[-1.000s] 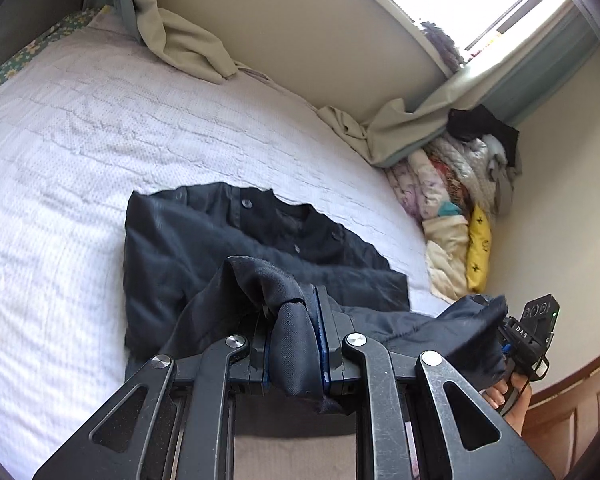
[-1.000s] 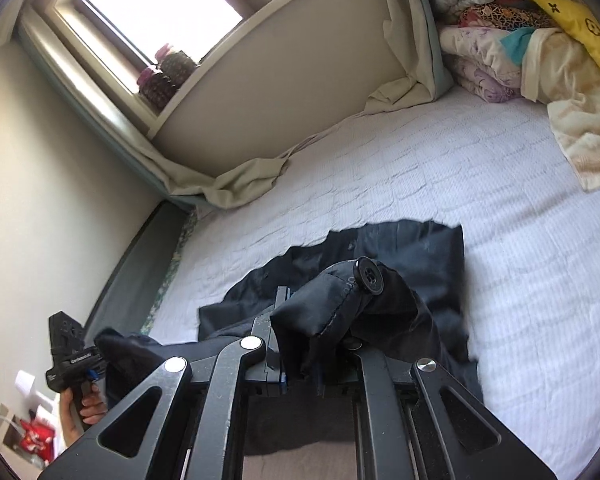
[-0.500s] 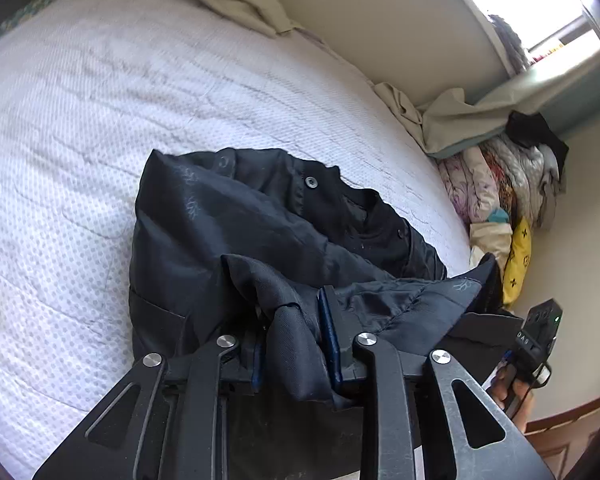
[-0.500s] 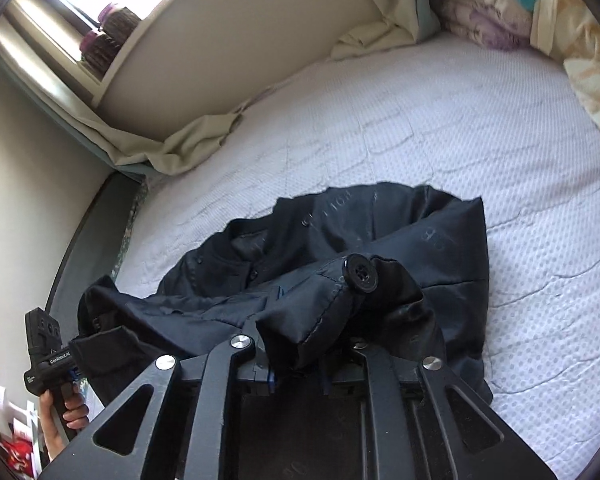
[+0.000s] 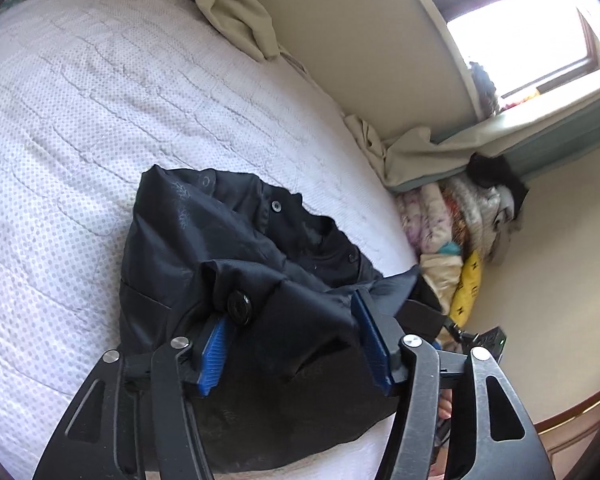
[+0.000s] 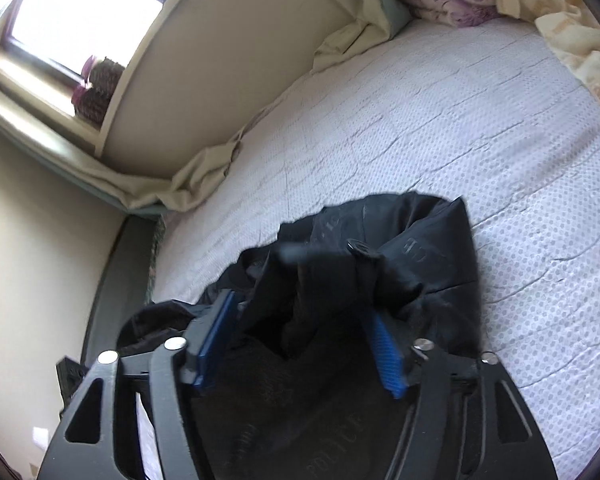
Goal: Fold large clothes
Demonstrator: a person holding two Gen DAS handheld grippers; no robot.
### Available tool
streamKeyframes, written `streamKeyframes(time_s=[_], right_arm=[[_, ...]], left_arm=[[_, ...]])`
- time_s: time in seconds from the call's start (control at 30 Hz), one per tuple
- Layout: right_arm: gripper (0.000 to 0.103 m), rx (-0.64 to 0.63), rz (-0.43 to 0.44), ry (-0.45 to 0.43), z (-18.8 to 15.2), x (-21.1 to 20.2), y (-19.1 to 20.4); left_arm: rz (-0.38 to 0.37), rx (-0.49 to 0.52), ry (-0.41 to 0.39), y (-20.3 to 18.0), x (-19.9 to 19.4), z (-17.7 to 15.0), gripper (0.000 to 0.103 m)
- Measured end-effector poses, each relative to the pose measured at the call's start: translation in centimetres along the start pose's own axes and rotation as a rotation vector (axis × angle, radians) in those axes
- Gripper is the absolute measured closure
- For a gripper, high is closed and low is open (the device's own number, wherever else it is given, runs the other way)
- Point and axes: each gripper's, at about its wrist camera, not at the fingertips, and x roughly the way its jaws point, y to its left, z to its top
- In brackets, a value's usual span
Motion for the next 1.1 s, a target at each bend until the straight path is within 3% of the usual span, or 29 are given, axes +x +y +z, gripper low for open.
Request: streamKeyframes(time_s=[0.1,0.17,0.23,0.33,0.63,0.77,0.83,0.87,0.9,0.93,0.97,1.0,1.1], right_arm=[[0.034,-0.030,-0.045,-0.031,0.2,-0.7,0.0],[0.034,-0.079,-0.122,-0.030,-0.2,-0.4,0.1],[0.034,-0.127,-0.193,-0.008,-0.6,0.3,0.1],[0.040,-0.161,-0.291,0.068,-1.4,1.7,-0.5],[0.037,-0.129,-0.237,0.049,-0.6,-1.4,-1.6],[0.036,-0.146,-0.210,0.106,-1.1,-0.5,-1.9],[0.037,-0.175,-0.211,0.149,-1.9,0.4,-2.1],[0.044,-0.192,-0.212,0.170,-2.3,0.8,-2.1],[0.067,-0.211,-0.207,0.194,-2.8,1.2,-2.0],[0.076,-0.224,-0.209,0.216,-3.2,1.4,-1.9],[0.086,-0.233,-0.223,0.221,-3.5,1.3,-1.8],[0.092,-0.232,-0.230,0.221,-3.7,1.1,-1.8],[0.095,-0.179,-0.247,0.218,-4.1,0.0,-2.6]], left_arm=[[0.002,-0.068,-0.013,1.7,-0.1,0.1,0.028],[0.085,-0.110,-0.058,2.8,-0.8,0.2,0.019],[0.131,-0.154,-0.100,3.8,-2.0,0.5,0.018],[0.215,-0.112,-0.145,3.5,-3.4,0.6,0.018],[0.338,0.111,-0.038,1.4,-0.9,-1.7,0.018],[0.361,0.158,0.053,1.5,2.2,-3.0,0.019],[0.375,0.193,0.101,1.6,3.7,-3.8,0.030],[0.378,0.209,0.118,1.5,4.2,-4.2,0.049],[0.383,0.222,0.133,1.4,4.5,-4.5,0.061],[0.387,0.232,0.138,1.1,4.5,-4.9,0.067],[0.380,0.236,0.143,0.8,4.4,-5.2,0.081],[0.372,0.237,0.148,0.4,4.2,-5.4,0.084],[0.384,0.210,0.137,0.4,3.3,-5.9,0.084]])
